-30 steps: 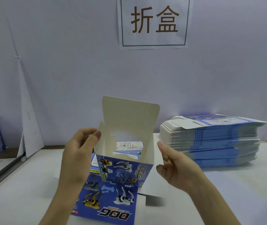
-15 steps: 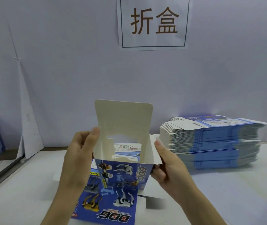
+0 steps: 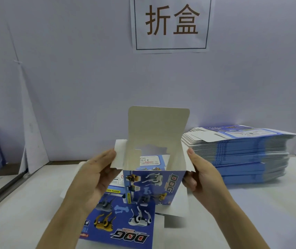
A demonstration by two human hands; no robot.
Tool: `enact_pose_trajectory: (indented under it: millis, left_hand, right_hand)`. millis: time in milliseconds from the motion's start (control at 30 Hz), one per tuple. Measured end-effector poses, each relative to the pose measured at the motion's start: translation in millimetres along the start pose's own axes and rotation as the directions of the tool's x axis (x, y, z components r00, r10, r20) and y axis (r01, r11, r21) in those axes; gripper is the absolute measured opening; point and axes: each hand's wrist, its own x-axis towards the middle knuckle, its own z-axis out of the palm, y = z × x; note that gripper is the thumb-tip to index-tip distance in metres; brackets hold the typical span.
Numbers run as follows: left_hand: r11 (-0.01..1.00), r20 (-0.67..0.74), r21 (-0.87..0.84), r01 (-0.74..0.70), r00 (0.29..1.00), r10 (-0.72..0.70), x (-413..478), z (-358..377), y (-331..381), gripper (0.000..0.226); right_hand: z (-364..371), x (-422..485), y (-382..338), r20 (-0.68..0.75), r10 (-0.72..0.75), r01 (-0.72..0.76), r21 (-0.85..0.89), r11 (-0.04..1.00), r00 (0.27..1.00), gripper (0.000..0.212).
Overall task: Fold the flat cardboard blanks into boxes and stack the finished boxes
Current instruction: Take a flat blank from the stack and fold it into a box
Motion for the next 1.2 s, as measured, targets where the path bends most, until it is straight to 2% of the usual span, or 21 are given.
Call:
enact_pose_trajectory:
  millis: [33, 100, 200, 333, 400, 433, 500, 567, 667, 733, 800, 867, 900, 933, 1000, 1100, 1133, 1200]
  left_hand:
    - [0.985, 0.024, -0.127, 0.113, 0.994, -0.111, 1, 0, -2, 0.027]
    - [0.941, 0.080, -0.254, 0.225, 0.974, -0.211, 5, -2, -7, 0.038]
    - [0.951, 0.082, -0.224, 0.212, 0.977, -0.198, 7, -2, -5, 0.017]
    - [0.952, 0.103, -0.242, 0.189, 0.980, -0.168, 7, -2, -5, 0.026]
    - [0.937, 0.112, -0.271, 0.222, 0.974, -0.198, 7, 0, -10, 0.021]
    - [0.920, 0.129, -0.300, 0.253, 0.966, -0.224, 8, 0, -12, 0.025]
    - [0.895, 0.170, -0.332, 0.300, 0.952, -0.256, 10, -5, -13, 0.034]
    - [0.899, 0.183, -0.318, 0.302, 0.949, -0.255, 9, -8, -10, 0.029]
    - [0.927, 0.165, -0.284, 0.245, 0.965, -0.205, 8, -6, -10, 0.024]
    - [0.954, 0.124, -0.252, 0.165, 0.983, -0.137, 6, 0, -15, 0.026]
    - [0.983, 0.057, -0.183, 0.003, 0.998, 0.007, 5, 4, -19, 0.031]
    - [0.981, 0.087, -0.030, -0.193, 0.977, 0.195, 2, 7, -17, 0.029]
    - [0.948, 0.153, 0.118, -0.295, 0.949, 0.276, -2, 9, -16, 0.031]
    - [0.870, 0.244, 0.294, -0.395, 0.911, 0.332, -5, 11, -15, 0.042]
    - [0.672, 0.379, 0.528, -0.519, 0.852, 0.361, -11, 16, -21, 0.078]
    - [0.485, 0.391, 0.668, -0.565, 0.820, 0.418, -18, 26, -37, 0.127]
    - [0.432, 0.367, 0.700, -0.568, 0.806, 0.465, -18, 28, -42, 0.138]
    - [0.288, 0.348, 0.762, -0.580, 0.742, 0.573, -17, 28, -48, 0.146]
  right_hand:
    - [1, 0, 1, 0.006, 0.016, -0.016, 0.004, 1.000, 1.000, 0.042]
    - [3, 0, 2, 0.012, 0.033, -0.034, 0.018, 0.999, 0.999, 0.041]
    - [0, 0, -2, -0.007, 0.015, -0.014, 0.023, 1.000, 1.000, 0.033]
    - [0, 0, -4, -0.020, 0.015, -0.014, 0.025, 1.000, 1.000, 0.032]
    - [2, 0, -2, -0.031, 0.051, -0.050, 0.041, 0.998, 0.998, 0.037]
    - [2, 0, -1, -0.027, 0.073, -0.072, 0.042, 0.997, 0.997, 0.039]
    - [1, 0, -2, 0.002, 0.106, -0.106, 0.043, 0.993, 0.994, 0.040]
    - [-1, -1, -3, 0.051, 0.120, -0.122, 0.046, 0.991, 0.991, 0.036]
    - [-2, -2, -3, 0.084, 0.112, -0.115, 0.025, 0.993, 0.990, 0.033]
    - [1, -3, -3, 0.025, 0.070, -0.069, -0.032, 0.997, 0.997, 0.032]
    - [1, -3, -5, -0.058, -0.072, 0.062, -0.150, 0.987, 0.996, 0.034]
    - [1, -4, -7, -0.097, -0.212, 0.186, -0.222, 0.957, 0.973, 0.029]
    - [3, -6, -8, -0.117, -0.255, 0.222, -0.240, 0.945, 0.960, 0.025]
    - [5, -8, -9, -0.143, -0.292, 0.250, -0.254, 0.934, 0.946, 0.024]
    - [9, -12, -9, -0.169, -0.354, 0.300, -0.281, 0.912, 0.920, 0.024]
    - [18, -19, -13, -0.110, -0.373, 0.327, -0.297, 0.897, 0.921, 0.024]
    - [19, -21, -15, -0.070, -0.343, 0.310, -0.285, 0.907, 0.937, 0.024]
    - [20, -25, -23, 0.012, -0.256, 0.249, -0.287, 0.925, 0.967, 0.028]
